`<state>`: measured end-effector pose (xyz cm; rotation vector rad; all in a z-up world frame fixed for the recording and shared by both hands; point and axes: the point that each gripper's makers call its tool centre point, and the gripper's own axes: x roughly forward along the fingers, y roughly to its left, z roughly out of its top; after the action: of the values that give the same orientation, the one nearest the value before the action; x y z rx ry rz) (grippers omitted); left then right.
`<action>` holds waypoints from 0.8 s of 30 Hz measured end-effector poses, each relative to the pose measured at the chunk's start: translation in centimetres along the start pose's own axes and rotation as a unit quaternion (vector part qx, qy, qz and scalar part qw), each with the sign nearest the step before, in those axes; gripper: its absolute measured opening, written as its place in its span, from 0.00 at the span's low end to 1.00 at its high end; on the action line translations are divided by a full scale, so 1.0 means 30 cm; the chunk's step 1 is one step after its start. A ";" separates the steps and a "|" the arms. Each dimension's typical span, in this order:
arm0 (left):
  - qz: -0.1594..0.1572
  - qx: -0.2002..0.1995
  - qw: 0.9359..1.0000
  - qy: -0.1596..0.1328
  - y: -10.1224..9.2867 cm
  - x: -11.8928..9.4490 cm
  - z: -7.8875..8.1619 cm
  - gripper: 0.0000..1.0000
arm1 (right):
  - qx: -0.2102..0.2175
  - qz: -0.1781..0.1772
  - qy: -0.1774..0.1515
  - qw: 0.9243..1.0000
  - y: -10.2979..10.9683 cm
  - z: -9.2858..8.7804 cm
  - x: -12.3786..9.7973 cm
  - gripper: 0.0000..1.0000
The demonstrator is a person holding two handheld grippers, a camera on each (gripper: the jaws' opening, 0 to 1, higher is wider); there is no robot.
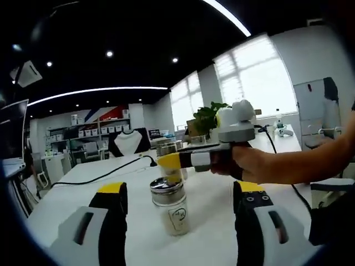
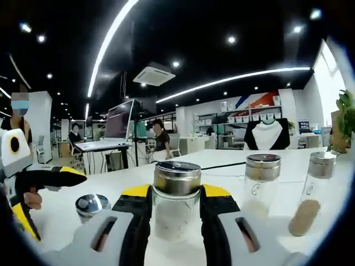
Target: Rotate the seasoning bottle until the label or dispensing opening points toward the visible target arrow and the bottle remains upright within the marked orientation range
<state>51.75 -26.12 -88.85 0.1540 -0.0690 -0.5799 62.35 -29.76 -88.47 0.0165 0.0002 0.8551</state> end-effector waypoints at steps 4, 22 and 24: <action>0.003 0.017 1.000 -0.010 -0.010 -0.005 0.031 0.77 | 0.007 0.018 -0.013 1.000 0.052 0.039 -0.068 0.31; -0.099 0.016 0.995 -0.027 -0.228 0.046 0.045 0.64 | 0.031 0.139 -0.068 0.987 0.236 0.136 -0.328 0.31; -0.128 0.002 0.992 -0.024 -0.264 0.046 0.035 0.63 | 0.036 0.175 -0.072 0.981 0.286 0.137 -0.362 0.31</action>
<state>48.51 -33.55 -89.09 0.1547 -0.0979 -0.8393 48.79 -32.38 -84.31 0.1507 -0.1101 1.2046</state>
